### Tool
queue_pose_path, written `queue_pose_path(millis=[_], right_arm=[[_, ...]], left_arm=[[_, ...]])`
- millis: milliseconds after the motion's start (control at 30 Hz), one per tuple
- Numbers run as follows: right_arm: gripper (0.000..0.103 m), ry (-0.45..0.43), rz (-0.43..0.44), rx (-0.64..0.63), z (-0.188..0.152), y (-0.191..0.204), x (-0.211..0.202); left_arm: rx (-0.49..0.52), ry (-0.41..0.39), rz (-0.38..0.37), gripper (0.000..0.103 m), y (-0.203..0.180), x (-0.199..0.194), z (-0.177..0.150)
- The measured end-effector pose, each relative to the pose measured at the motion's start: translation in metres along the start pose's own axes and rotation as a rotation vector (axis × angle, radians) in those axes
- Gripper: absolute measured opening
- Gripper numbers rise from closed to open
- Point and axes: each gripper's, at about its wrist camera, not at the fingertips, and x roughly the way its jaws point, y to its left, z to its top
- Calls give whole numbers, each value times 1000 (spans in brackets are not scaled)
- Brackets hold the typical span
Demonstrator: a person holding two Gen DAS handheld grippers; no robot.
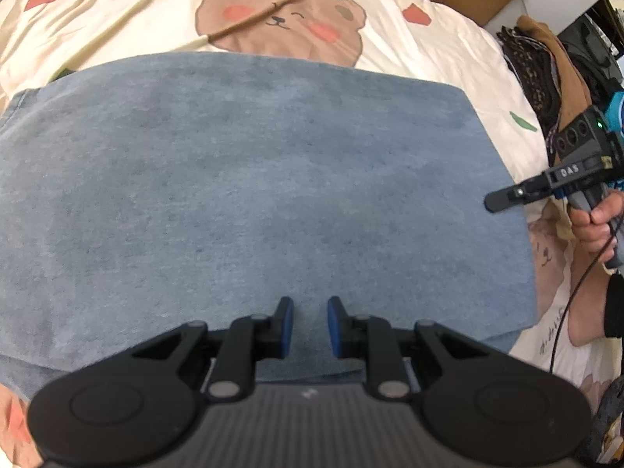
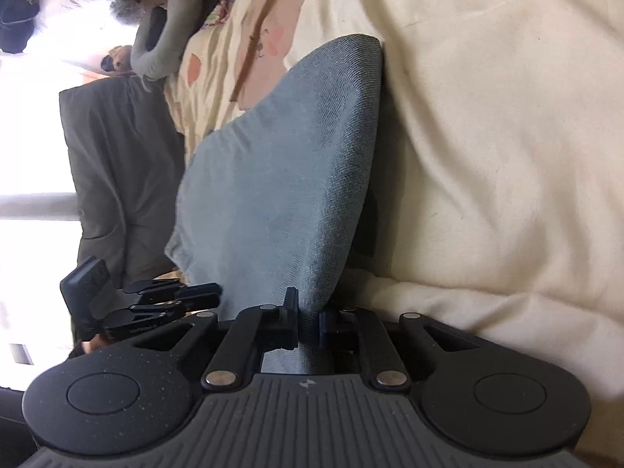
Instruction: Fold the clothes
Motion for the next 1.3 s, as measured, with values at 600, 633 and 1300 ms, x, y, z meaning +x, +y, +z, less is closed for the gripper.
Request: queue_pose_path(millis=[600, 633, 1300], right_arm=[[6, 9, -42, -167, 9, 37, -7], [6, 8, -44, -174, 10, 41, -9], [4, -91, -154, -192, 39, 71, -62]], left_arm=[[28, -6, -21, 19, -10, 0, 4], [31, -8, -24, 19, -11, 0, 5], [53, -93, -50, 21, -22, 1, -2]])
